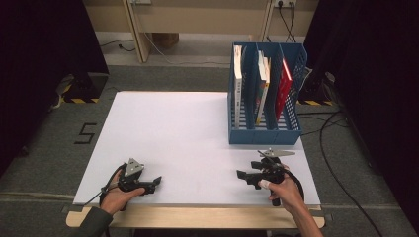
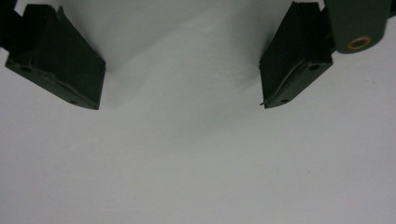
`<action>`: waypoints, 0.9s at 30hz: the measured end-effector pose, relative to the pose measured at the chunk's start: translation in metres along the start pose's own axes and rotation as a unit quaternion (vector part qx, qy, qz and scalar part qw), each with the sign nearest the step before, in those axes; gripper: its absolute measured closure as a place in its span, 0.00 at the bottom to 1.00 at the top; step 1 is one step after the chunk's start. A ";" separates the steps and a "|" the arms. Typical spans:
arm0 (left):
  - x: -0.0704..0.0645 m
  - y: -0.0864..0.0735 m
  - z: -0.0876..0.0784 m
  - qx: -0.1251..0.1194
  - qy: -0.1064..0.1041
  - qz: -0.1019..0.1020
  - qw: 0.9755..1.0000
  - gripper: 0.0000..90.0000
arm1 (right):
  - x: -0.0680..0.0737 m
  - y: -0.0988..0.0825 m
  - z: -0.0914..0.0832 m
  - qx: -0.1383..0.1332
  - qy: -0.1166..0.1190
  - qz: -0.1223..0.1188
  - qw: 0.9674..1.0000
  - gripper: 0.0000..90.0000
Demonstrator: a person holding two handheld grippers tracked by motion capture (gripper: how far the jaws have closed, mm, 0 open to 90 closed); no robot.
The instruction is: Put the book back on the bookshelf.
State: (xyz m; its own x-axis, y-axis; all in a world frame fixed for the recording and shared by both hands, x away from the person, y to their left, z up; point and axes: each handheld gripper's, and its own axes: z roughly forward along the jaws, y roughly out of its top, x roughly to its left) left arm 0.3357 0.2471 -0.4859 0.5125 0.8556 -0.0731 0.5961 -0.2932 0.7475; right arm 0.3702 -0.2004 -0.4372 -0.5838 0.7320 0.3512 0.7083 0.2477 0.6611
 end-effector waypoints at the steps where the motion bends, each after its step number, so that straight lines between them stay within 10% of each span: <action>1: 0.000 0.000 0.000 0.000 0.000 0.000 1.000 0.15 | 0.001 -0.001 0.001 0.001 -0.001 -0.001 1.000 0.23; 27: 0.000 0.000 0.000 0.000 -0.001 0.001 1.000 0.15 | 0.006 -0.024 0.020 0.031 -0.006 -0.034 0.999 0.17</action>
State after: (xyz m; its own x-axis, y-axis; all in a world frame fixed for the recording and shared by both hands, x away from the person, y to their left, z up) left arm 0.3357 0.2472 -0.4860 0.5139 0.8547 -0.0732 0.5950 -0.2937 0.7482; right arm 0.3580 -0.1893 -0.4645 -0.6265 0.7196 0.2994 0.6907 0.3347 0.6410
